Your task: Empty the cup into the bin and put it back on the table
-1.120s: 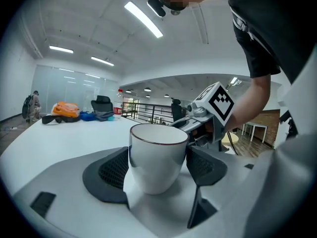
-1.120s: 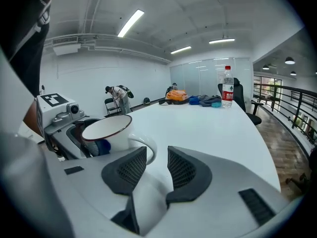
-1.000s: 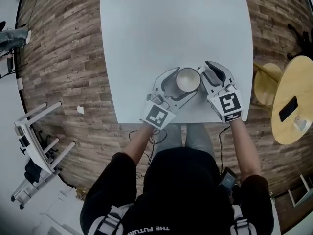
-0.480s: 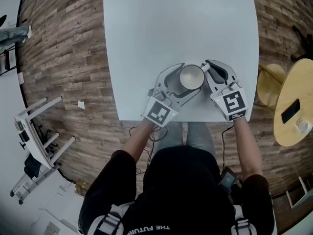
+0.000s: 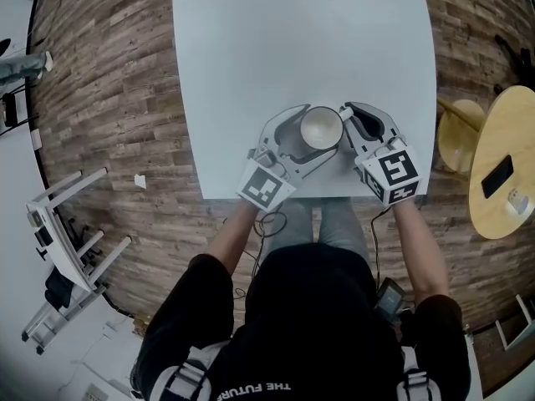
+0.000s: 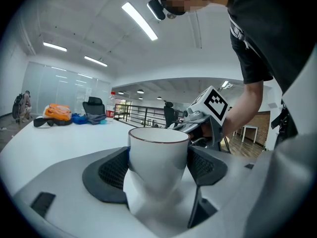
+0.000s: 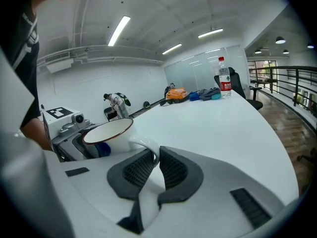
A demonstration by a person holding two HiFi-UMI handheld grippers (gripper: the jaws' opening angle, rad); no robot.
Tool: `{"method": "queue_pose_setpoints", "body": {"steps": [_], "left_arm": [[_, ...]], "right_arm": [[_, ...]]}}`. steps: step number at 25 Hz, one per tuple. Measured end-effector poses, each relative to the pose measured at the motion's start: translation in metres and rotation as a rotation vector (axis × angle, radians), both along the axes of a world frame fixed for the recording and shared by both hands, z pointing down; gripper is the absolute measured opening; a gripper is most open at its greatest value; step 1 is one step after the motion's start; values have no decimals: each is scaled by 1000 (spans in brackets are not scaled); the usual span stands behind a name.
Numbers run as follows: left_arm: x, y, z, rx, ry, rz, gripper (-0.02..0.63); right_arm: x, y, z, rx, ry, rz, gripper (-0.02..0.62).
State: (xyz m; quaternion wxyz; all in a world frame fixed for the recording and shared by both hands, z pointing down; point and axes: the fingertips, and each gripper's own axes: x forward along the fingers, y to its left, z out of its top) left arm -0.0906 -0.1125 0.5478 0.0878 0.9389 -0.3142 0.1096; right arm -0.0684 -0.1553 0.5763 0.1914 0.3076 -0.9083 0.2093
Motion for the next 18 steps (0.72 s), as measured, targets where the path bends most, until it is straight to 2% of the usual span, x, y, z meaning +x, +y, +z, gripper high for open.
{"method": "queue_pose_setpoints", "body": {"steps": [2, 3, 5, 8, 11, 15, 18], "left_arm": [[0, 4, -22, 32, 20, 21, 362], [0, 5, -37, 56, 29, 37, 362], [-1, 14, -73, 78, 64, 50, 362], [-1, 36, -135, 33, 154, 27, 362], [4, 42, -187, 56, 179, 51, 362], [13, 44, -234, 110, 173, 99, 362], [19, 44, -248, 86, 181, 124, 362]], "right_arm": [[1, 6, -21, 25, -27, 5, 48], [0, 7, -37, 66, -30, 1, 48], [-1, 16, -80, 182, -16, -24, 48], [0, 38, -155, 375, 4, -55, 49], [6, 46, -212, 509, 21, -29, 49], [17, 50, -258, 607, 20, 49, 51], [29, 51, -267, 552, 21, 136, 49]]}}
